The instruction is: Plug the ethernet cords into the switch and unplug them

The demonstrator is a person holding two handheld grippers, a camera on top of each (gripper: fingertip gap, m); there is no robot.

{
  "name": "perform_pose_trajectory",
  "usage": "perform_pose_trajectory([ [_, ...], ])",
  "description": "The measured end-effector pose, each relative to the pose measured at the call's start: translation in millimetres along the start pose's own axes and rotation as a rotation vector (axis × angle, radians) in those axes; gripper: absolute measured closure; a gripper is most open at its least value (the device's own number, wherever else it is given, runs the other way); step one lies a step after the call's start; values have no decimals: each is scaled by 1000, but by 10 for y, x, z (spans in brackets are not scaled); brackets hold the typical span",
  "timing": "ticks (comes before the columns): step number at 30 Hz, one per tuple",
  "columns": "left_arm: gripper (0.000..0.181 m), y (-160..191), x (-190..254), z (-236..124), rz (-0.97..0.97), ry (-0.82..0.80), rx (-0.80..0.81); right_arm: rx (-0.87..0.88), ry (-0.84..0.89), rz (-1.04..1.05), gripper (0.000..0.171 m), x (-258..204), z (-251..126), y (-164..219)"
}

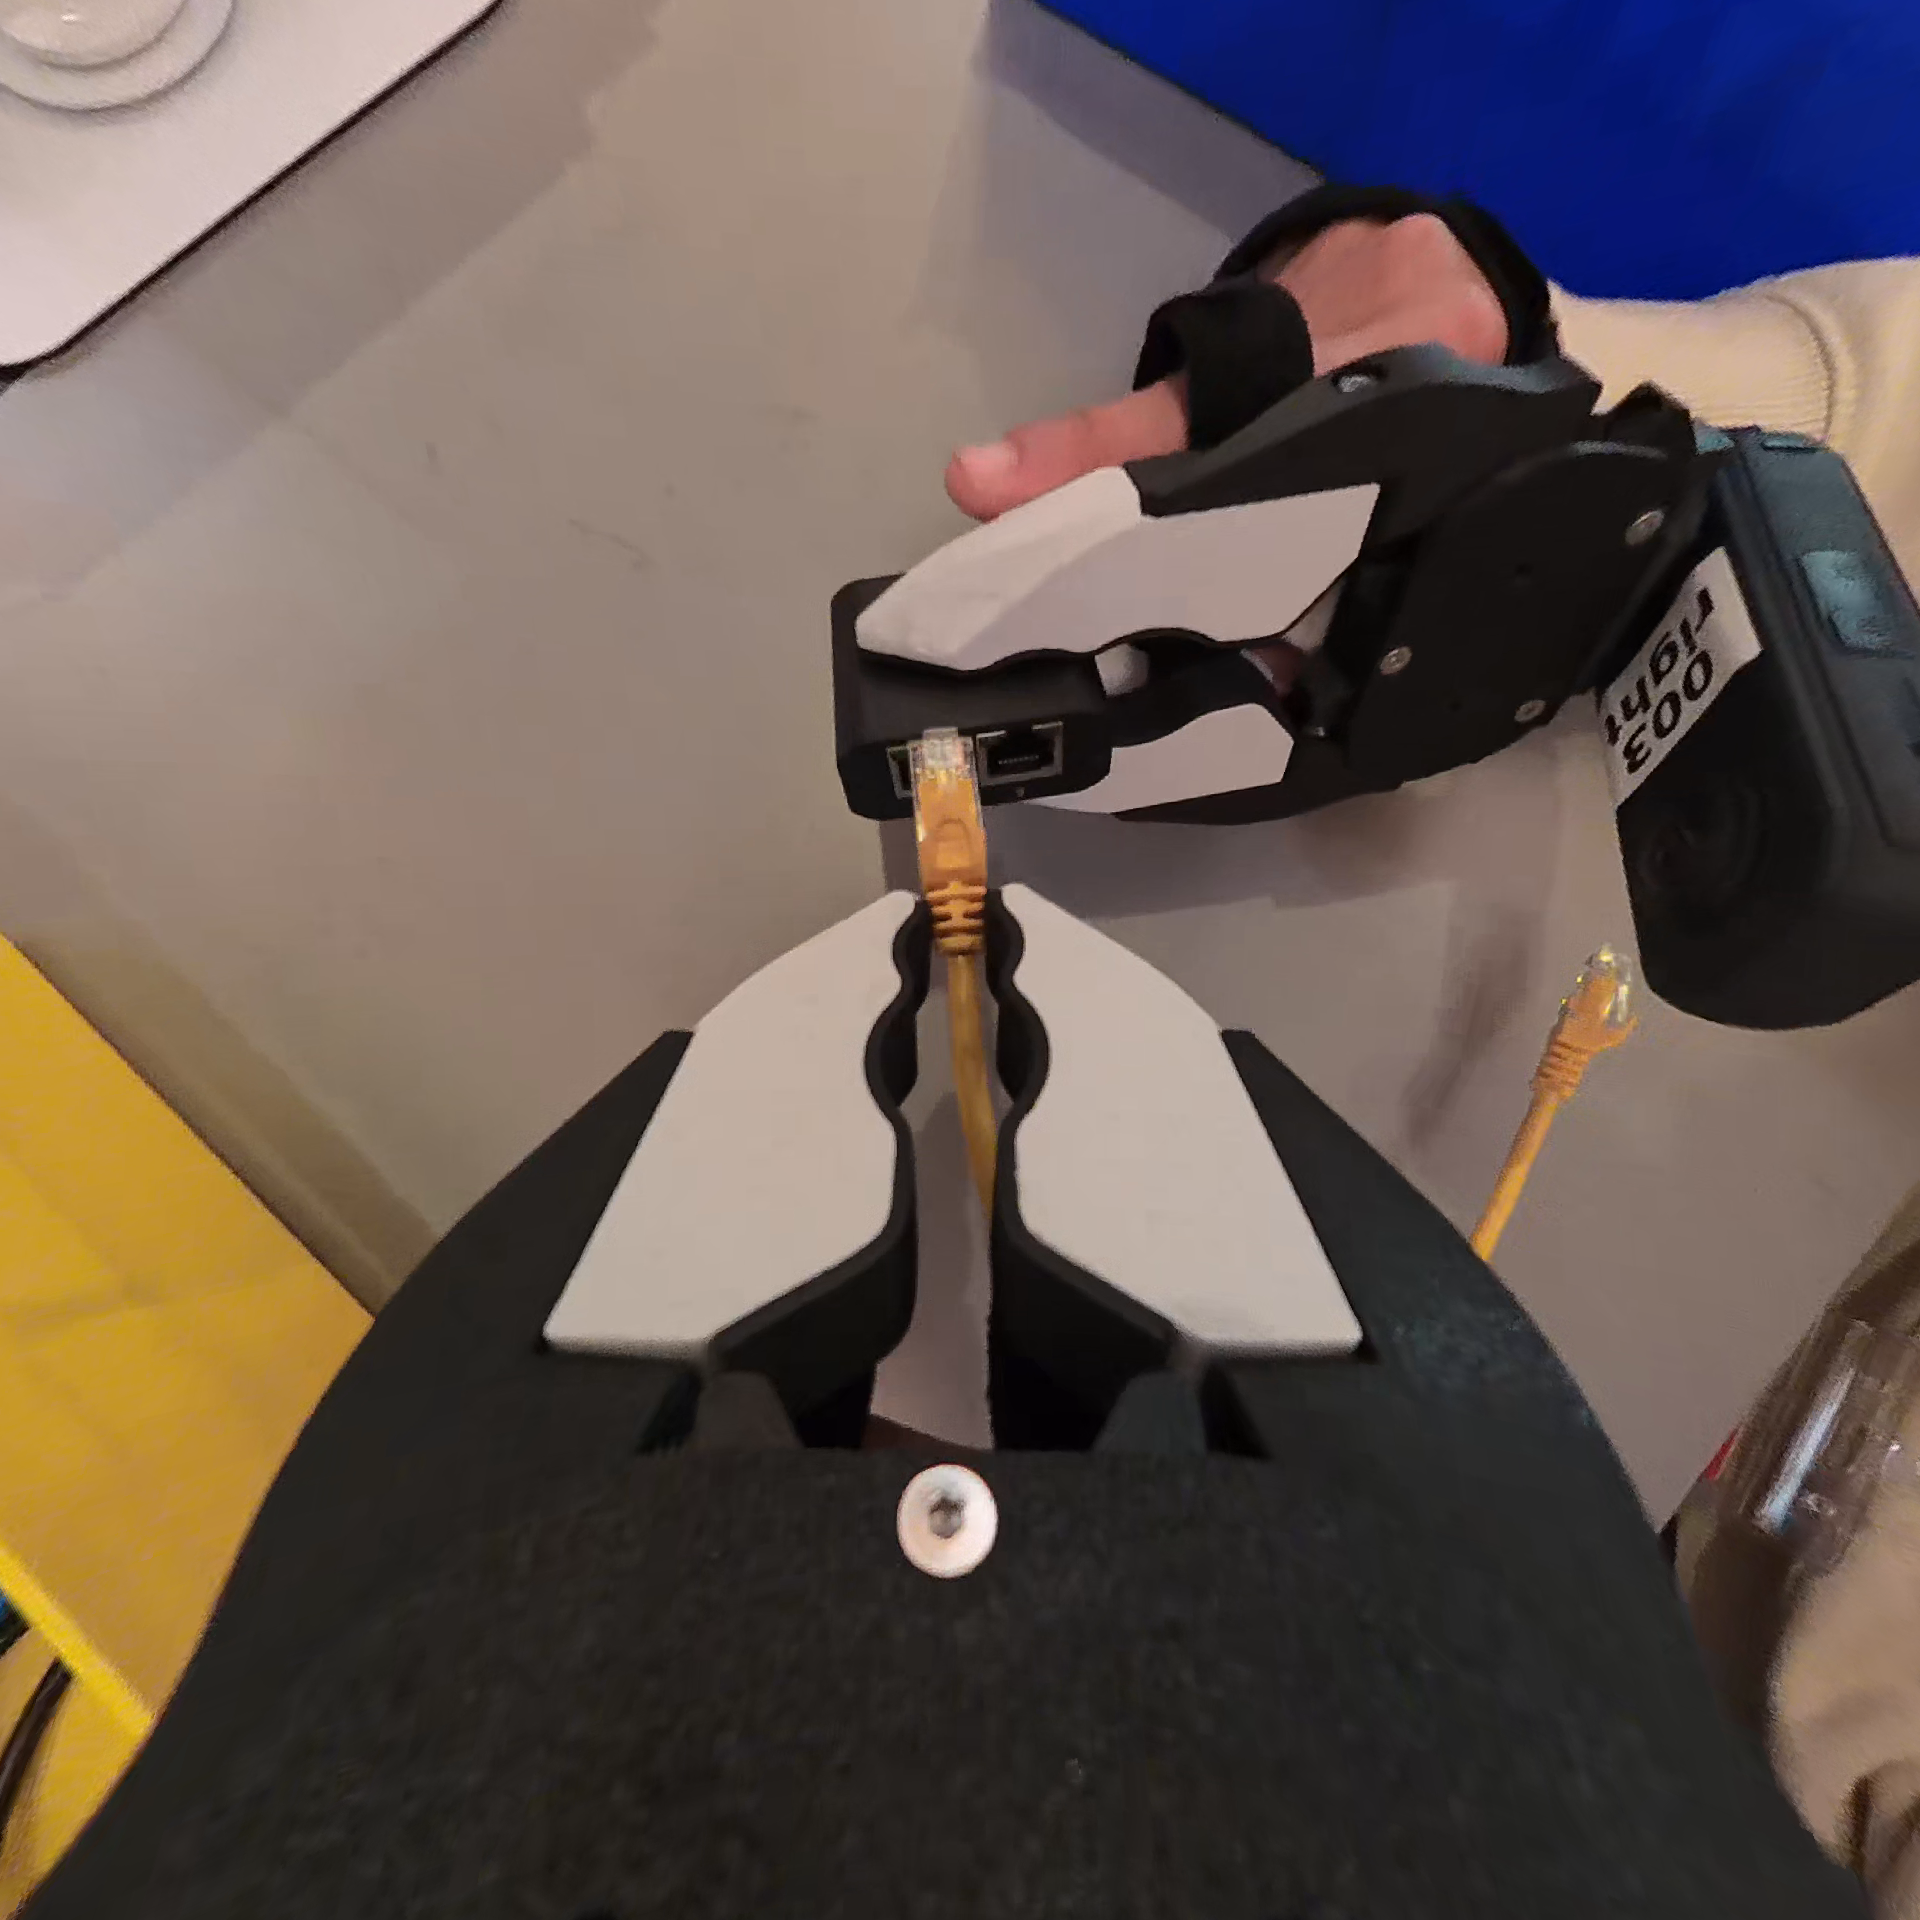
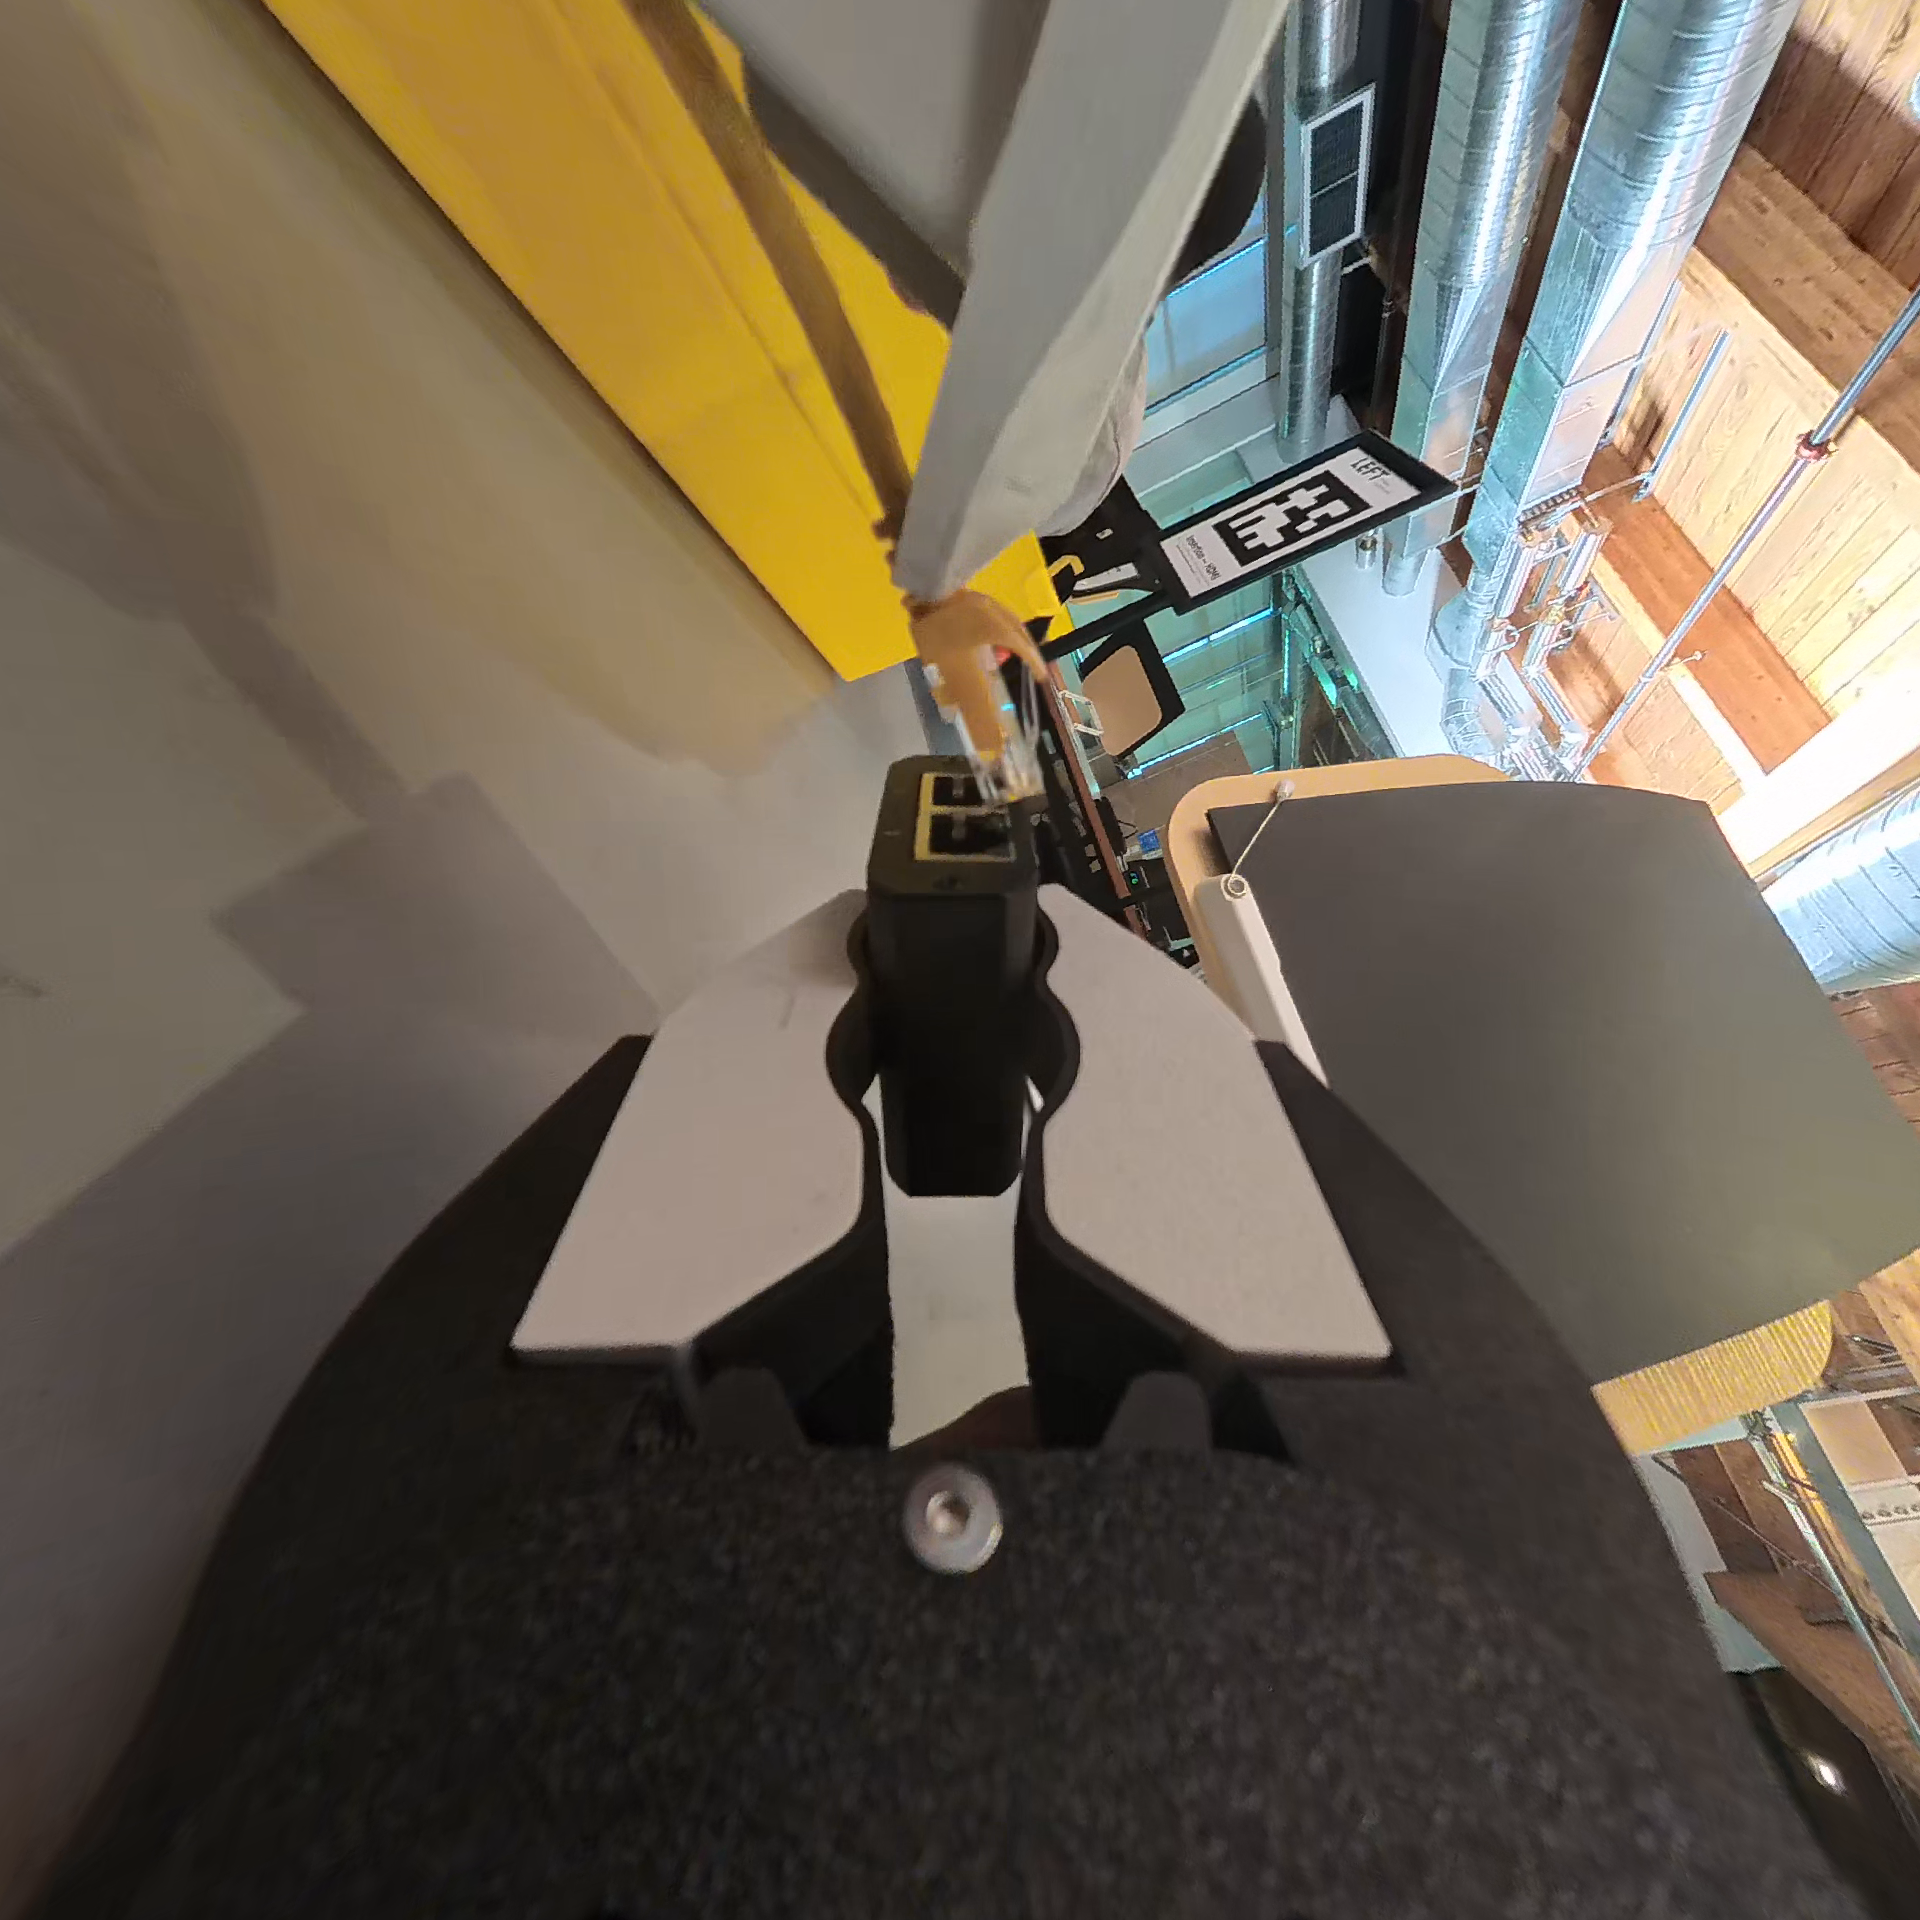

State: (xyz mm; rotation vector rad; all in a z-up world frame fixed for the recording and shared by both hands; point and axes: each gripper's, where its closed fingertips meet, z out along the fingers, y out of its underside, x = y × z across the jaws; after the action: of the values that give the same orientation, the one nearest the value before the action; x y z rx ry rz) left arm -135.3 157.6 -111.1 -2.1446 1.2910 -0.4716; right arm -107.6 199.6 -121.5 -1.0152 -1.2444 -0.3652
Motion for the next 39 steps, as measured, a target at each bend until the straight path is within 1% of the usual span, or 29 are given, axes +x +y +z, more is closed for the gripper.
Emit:
perform_pose_trajectory([
  [5,172,70,-14,31,-3,9,-39,2,-2,-5,147,-9,1,-7],
  [10,172,73,-22,39,-5,13,-40,-2,-10,-14,147,-32,5,-5],
  [18,172,93,-42,34,-76,57,-40,-27,18,-113,147,-46,11,3],
  [21,172,181,-33,40,-58,56,-100,-26,35,-149,147,-59,24,-47],
  [30,172,298,-15,68,-46,73,-165,-19,37,-247,147,-128,19,-93],
  [33,172,265,-17,57,-52,71,-144,-17,33,-278,147,-137,9,-96],
  [39,173,193,-21,57,2,50,-73,-23,22,-217,148,-131,-8,-112],
])
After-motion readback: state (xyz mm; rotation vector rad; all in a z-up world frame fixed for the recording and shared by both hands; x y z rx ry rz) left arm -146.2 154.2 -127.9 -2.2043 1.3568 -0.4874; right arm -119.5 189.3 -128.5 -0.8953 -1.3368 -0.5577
